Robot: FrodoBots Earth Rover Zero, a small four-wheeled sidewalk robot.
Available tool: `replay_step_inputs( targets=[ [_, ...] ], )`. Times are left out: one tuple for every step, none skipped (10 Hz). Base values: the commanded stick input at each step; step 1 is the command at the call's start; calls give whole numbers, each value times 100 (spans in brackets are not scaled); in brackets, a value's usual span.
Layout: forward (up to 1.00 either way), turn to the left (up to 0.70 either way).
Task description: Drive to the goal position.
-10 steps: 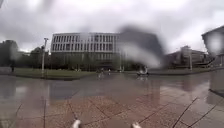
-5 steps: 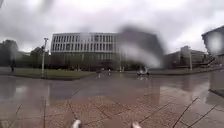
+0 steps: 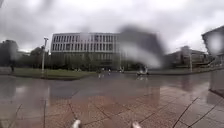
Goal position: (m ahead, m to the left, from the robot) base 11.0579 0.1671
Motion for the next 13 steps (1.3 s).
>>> replay_step_inputs(
  targets=[
    [6, 0],
    [6, 0],
    [6, 0],
    [6, 0],
    [6, 0],
    [6, 0],
    [6, 0],
    [6, 0],
    [6, 0],
    [6, 0],
    [6, 0],
    [6, 0],
    [6, 0]
  ],
)
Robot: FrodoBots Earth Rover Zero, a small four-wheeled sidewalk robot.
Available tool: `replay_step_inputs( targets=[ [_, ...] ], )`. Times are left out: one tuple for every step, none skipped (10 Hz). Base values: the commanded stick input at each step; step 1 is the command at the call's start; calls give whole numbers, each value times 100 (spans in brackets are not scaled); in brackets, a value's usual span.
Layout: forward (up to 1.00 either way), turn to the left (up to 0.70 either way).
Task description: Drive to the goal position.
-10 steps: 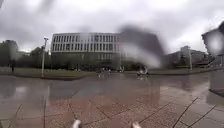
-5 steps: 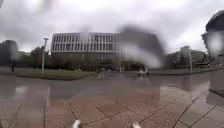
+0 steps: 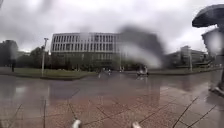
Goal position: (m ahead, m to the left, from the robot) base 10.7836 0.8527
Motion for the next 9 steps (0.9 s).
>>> replay_step_inputs(
  targets=[
    [6, 0],
    [6, 0],
    [6, 0],
    [6, 0],
    [6, 0],
    [6, 0],
    [6, 0],
    [6, 0],
    [6, 0]
  ],
)
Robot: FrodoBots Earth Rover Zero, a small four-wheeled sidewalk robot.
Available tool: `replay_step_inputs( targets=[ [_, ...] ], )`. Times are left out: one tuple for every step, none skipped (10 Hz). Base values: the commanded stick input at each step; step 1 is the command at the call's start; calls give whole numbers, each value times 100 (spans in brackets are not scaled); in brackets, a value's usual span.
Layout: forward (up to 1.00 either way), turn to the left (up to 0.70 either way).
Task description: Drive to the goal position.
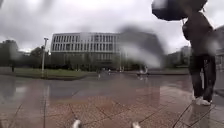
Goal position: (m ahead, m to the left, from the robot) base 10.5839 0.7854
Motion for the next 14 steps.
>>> replay_step_inputs(
  targets=[
    [6, 0],
    [6, 0],
    [6, 0],
    [6, 0],
    [6, 0],
    [6, 0],
    [6, 0],
    [6, 0],
    [6, 0],
    [6, 0],
    [6, 0],
    [6, 0],
    [6, 0],
    [6, 0]
  ],
)
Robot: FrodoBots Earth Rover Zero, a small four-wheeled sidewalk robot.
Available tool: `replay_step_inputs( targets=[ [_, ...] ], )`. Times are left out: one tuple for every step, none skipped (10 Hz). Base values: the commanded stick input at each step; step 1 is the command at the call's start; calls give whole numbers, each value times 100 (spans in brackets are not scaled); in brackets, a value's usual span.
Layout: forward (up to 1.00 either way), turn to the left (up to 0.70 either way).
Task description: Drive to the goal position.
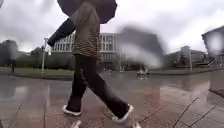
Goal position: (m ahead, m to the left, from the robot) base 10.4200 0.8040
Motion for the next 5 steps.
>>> replay_step_inputs(
  targets=[
    [6, 0],
    [6, 0],
    [6, 0],
    [6, 0],
    [6, 0]
  ],
)
